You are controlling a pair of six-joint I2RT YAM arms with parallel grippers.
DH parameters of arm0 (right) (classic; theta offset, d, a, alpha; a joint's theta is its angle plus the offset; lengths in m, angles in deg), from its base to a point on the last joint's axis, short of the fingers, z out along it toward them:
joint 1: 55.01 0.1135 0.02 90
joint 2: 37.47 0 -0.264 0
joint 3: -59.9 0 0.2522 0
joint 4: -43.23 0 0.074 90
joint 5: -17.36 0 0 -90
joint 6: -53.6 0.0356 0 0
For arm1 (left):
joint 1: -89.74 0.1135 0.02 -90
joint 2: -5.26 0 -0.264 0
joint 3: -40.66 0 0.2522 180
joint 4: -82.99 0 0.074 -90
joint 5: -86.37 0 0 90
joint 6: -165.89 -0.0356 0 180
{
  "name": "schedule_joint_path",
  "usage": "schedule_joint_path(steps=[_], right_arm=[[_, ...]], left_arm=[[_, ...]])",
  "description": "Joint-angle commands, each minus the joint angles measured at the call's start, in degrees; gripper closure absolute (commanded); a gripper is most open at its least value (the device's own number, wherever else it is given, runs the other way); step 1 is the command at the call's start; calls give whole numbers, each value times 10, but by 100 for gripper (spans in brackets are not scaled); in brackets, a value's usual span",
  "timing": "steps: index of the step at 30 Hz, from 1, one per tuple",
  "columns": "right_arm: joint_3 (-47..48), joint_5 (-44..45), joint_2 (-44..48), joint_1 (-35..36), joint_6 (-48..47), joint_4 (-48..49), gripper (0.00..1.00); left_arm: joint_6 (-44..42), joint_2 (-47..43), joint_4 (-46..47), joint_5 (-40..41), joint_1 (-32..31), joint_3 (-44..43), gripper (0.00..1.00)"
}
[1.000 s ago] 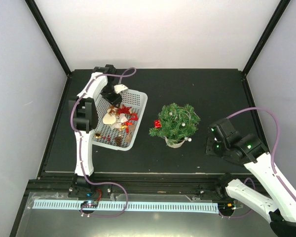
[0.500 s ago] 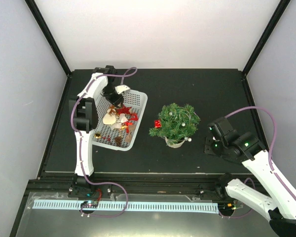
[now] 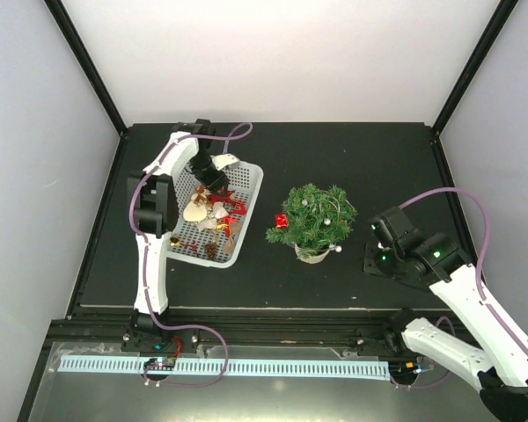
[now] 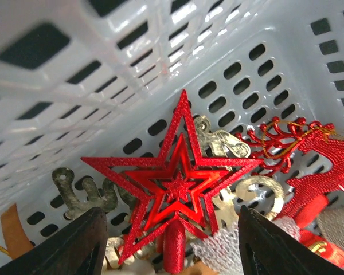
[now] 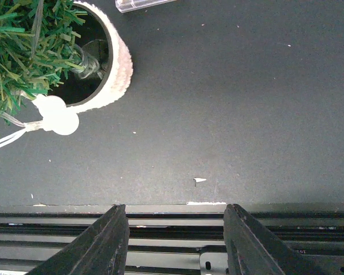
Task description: Decorate the small christmas tree
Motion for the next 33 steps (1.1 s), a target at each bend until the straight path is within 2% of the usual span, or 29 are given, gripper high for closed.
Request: schedule_joint_path(steps=[1,9,17,22,28,33], right_arm=[[13,3,9,-4,-1,-3,52],[8,1,10,-4,2,4,52],[13,5,11,-4,2,1,52],[11,0,10,-4,4,6,52],[11,2,12,-4,5,3,52],[7,2,16,-4,7,4,52]], left_arm=[[-3,0,-2,47,-9,37,36],[17,-49,114,143,-35,173,28],[40,-85,131,116,-44,220,35],[45,-89,153,124,-44,249,35],[53,-106,166,119,-44,253,54],[54,-118,162,115,-44,247,59]])
